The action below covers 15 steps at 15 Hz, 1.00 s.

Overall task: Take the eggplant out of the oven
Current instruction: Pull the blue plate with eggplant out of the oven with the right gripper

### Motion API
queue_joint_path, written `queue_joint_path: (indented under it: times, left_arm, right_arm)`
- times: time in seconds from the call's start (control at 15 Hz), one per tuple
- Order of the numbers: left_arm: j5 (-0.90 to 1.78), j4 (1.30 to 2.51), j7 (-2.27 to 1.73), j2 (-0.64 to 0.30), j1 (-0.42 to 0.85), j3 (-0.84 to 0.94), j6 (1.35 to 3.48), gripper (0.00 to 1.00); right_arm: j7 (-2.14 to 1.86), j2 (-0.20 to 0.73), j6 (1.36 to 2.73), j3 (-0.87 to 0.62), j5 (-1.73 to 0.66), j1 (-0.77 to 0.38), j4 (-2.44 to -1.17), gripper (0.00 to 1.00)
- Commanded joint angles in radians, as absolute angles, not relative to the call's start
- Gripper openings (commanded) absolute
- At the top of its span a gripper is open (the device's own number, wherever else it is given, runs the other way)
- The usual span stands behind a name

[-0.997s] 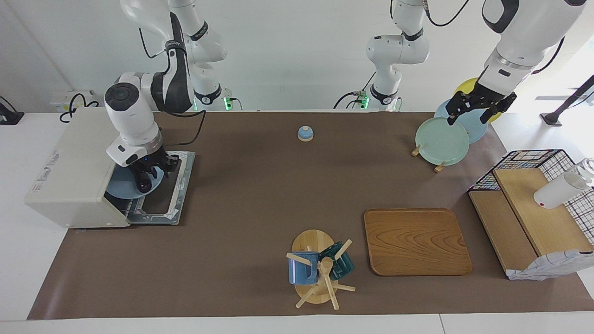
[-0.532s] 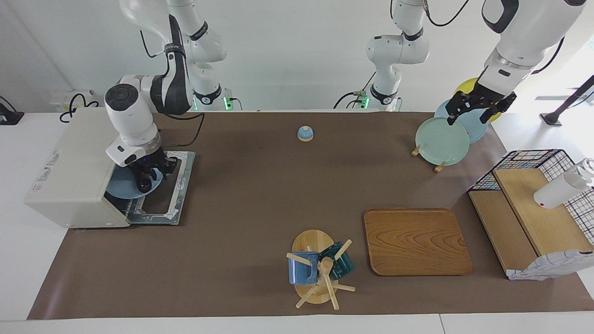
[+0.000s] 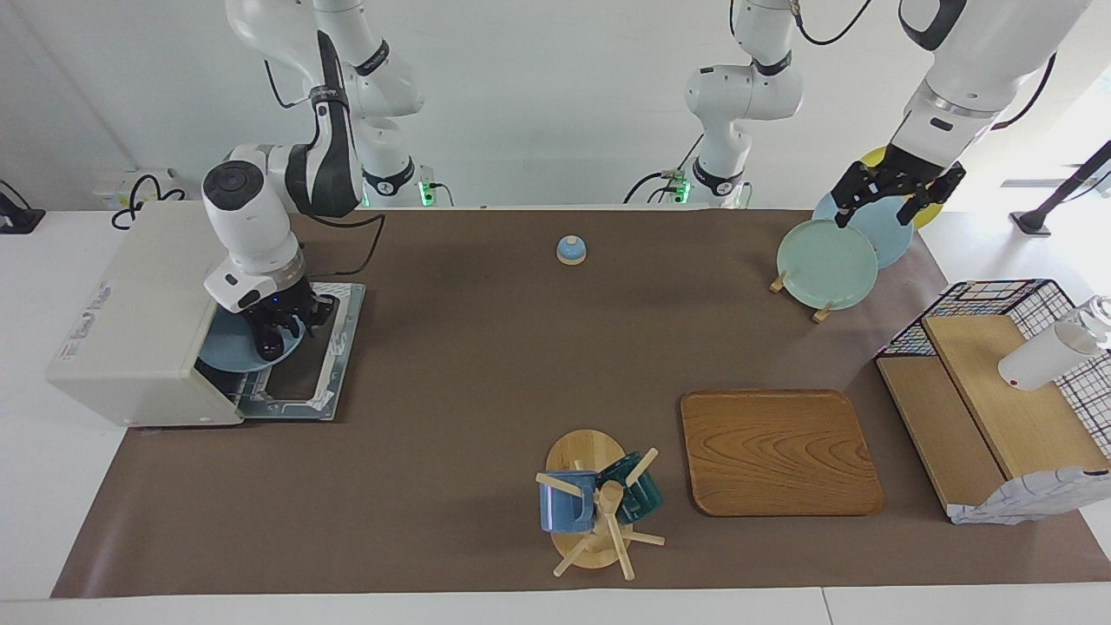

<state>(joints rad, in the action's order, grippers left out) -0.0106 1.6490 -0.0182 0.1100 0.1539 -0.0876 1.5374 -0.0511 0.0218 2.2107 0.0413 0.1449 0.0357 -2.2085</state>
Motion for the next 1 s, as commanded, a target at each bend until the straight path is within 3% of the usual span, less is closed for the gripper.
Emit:
queue_joint_path:
  times: [0.0,0.07,0.4,0.6,0.93]
  left_arm:
    - [-0.021,1.667,-0.015,0.138,0.166,-0.092,1.526,1.0]
    - [-0.021,1.667,-0.012,0.138,0.164,-0.092,1.528,1.0]
    - [-0.021,1.669,-0.011,0.14,0.164,-0.092,1.532,1.0]
    - [-0.021,1.687,-0.014,0.149,0.164,-0.091,1.537,1.0]
    - [-0.021,1.697,-0.012,0.153,0.166,-0.092,1.539,1.0]
  right_arm:
    - [-0.074,-0.012,2.227,0.034,0.156,0.058,-2.255,0.13]
    - [-0.081,-0.012,2.227,0.034,0.156,0.058,-2.255,0.0]
    - [-0.121,0.002,2.18,0.032,0.156,0.046,-2.198,0.0]
    - [-0.118,0.028,2.058,0.006,0.158,0.034,-2.091,0.0]
    - [0.055,0.058,1.896,-0.006,0.156,-0.145,-1.961,0.0]
